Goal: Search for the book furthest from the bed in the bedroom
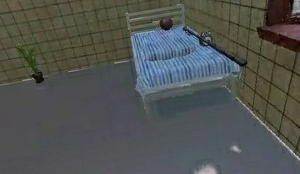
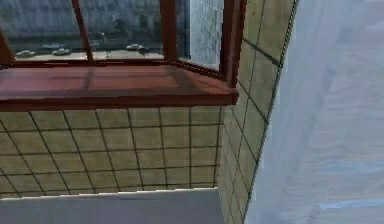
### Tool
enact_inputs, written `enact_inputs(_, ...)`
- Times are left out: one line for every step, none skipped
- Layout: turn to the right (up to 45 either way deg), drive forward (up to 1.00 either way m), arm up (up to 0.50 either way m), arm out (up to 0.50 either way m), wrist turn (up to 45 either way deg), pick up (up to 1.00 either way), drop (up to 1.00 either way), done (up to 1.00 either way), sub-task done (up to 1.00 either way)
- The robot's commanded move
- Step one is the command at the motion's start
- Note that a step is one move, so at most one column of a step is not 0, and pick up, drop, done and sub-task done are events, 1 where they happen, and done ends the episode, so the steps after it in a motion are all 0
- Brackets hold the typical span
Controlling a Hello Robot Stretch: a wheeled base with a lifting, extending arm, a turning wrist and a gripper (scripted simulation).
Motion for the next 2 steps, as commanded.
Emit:
enact_inputs(0.0,1.0,0.0,0.0,0.0,0.0,0.0,0.0,0.0)
enact_inputs(-12.0,0.0,0.0,0.0,0.0,0.0,0.0,0.0,0.0)
